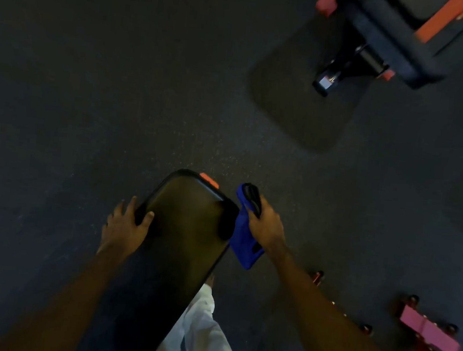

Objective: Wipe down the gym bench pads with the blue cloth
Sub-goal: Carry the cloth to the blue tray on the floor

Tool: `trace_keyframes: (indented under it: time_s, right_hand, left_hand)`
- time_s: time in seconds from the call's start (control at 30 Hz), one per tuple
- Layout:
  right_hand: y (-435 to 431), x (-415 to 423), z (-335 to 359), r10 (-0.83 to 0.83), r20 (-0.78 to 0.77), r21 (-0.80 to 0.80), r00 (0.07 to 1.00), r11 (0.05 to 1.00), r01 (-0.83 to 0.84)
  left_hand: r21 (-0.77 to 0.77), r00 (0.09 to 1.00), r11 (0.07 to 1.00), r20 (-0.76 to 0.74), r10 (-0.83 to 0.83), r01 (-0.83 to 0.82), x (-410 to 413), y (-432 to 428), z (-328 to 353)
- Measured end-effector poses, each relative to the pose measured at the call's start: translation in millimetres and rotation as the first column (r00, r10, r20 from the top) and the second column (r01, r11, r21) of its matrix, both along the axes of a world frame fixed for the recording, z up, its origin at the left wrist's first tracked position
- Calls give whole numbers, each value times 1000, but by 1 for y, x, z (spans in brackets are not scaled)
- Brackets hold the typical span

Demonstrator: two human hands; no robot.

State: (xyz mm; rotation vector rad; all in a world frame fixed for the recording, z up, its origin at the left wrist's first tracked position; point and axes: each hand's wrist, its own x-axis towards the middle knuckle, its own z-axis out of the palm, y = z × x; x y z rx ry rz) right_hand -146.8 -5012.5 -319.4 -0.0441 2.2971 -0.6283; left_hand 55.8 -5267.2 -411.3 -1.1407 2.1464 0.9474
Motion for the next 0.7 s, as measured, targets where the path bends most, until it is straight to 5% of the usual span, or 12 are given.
trace_keyframes:
  time_s: [0.27, 0.7]
  right_hand:
    - [6, -43, 136, -37, -129, -79, 991, 997, 27]
    - [-44, -125, 349, 250, -390, -188, 886, 920, -343]
  left_hand:
    - [63, 937, 998, -347, 28, -6, -91, -30, 140]
    - [-98, 804, 992, -594, 2, -75, -126, -87, 385]
